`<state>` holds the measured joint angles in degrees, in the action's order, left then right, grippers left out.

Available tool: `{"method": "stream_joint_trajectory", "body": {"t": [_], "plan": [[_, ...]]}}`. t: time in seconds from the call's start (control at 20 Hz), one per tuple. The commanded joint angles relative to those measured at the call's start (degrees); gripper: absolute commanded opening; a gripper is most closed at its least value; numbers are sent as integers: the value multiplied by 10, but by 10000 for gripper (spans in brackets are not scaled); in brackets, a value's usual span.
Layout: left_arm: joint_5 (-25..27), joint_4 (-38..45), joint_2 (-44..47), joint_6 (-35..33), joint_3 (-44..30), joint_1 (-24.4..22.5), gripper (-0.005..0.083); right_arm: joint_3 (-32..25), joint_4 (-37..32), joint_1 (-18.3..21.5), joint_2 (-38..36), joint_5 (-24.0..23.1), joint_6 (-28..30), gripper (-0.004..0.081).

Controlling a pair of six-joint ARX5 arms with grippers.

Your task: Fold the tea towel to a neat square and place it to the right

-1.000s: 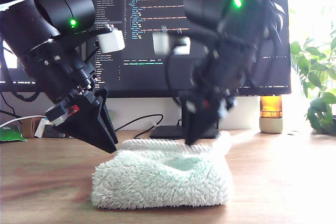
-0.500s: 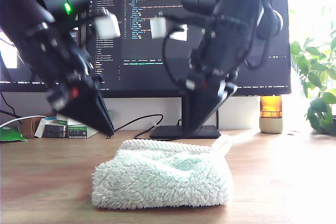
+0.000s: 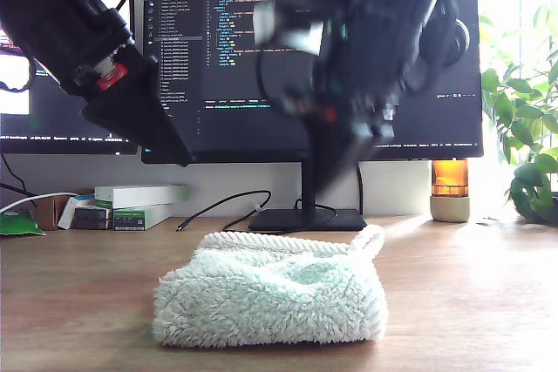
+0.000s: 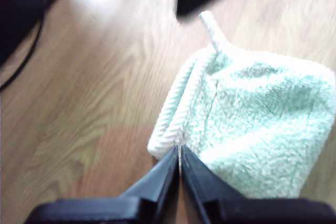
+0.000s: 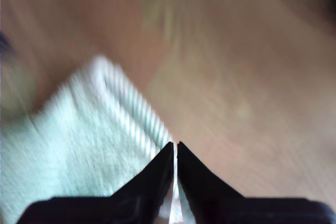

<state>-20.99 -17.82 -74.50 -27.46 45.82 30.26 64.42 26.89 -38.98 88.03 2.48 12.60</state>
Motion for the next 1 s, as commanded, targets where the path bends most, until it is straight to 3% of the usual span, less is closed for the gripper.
{"method": "stream_joint_trajectory", "body": {"t": [0.0, 0.25, 0.4, 0.55, 0.65, 0.75, 0.95], "plan": [[-17, 31, 33, 18, -40, -9, -23, -60, -43, -1, -31, 2, -16, -11], [-72, 158, 85, 78, -143, -13, -23, -243, -276, -19, -117, 36, -56, -11], [-80, 238, 85, 98, -202, -8, -23, -306, -381, -33, -125, 52, -66, -11], [-82, 279, 75, 101, -227, -9, -23, -315, -440, -32, -99, 67, -67, -11], [-93, 307, 51, 101, -231, -8, -23, -315, -468, -26, -70, 106, -68, -11], [-101, 342, 21, 102, -231, -8, -23, -315, -474, -26, -38, 141, -69, -11], [-115, 406, -48, 104, -231, -7, -23, -315, -472, -26, -8, 158, -78, -11]]}}
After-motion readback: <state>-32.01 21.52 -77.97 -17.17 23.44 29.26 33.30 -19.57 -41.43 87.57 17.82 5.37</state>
